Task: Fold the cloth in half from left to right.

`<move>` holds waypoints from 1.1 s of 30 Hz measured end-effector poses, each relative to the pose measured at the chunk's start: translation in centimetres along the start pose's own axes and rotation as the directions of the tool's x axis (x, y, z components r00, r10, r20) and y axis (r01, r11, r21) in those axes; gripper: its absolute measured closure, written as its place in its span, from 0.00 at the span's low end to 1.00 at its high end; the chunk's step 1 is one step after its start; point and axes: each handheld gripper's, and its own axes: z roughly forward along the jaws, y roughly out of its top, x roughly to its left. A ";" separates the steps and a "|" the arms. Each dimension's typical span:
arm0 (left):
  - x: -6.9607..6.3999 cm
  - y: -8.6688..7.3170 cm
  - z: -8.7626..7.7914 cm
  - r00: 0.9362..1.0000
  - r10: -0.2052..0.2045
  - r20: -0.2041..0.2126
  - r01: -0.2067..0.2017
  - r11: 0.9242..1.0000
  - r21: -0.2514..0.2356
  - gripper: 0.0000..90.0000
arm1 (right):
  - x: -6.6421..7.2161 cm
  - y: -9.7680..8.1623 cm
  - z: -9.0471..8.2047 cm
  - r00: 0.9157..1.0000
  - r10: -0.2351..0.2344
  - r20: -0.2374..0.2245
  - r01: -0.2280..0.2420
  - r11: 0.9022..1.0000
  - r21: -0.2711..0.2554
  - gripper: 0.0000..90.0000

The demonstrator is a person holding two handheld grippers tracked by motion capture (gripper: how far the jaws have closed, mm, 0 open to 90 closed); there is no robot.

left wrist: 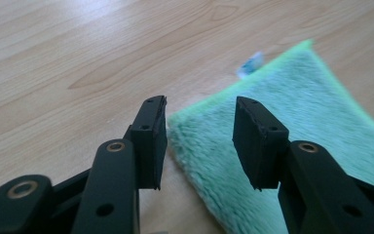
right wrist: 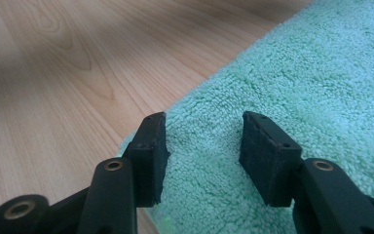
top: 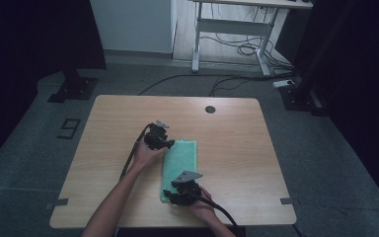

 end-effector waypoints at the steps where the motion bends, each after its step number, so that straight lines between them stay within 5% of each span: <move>1: -0.2 -0.1 -0.1 1.000 0.005 0.008 -0.005 1.000 -0.002 0.62 | 0.0 0.0 -0.1 1.000 -0.002 -0.002 0.002 1.000 0.002 0.59; 9: -0.8 -1.0 1.6 1.000 0.020 0.009 -0.021 0.996 0.083 0.63 | -0.2 -0.3 -0.5 1.000 -0.014 -0.006 0.014 1.000 0.008 0.60; 16: 0.1 -1.1 1.8 0.999 -0.028 0.020 0.027 0.997 0.067 0.64 | 0.0 -0.4 -0.4 1.000 -0.027 0.002 0.027 1.000 0.003 0.60; 21: 0.0 -1.2 1.8 1.000 -0.015 0.015 0.014 0.998 0.068 0.63 | 0.0 -0.2 -0.6 0.999 -0.036 -0.008 0.036 0.999 0.017 0.59; 28: 0.0 -1.2 1.8 0.999 -0.024 0.023 0.022 0.998 0.062 0.63 | -2.4 2.6 -1.4 1.000 0.010 -0.015 -0.010 1.000 -0.027 0.63; 33: 0.1 -1.3 1.8 0.999 -0.030 0.027 0.028 0.998 0.058 0.63 | -4.1 4.3 -0.2 1.000 -0.002 0.025 0.003 1.000 -0.028 0.66</move>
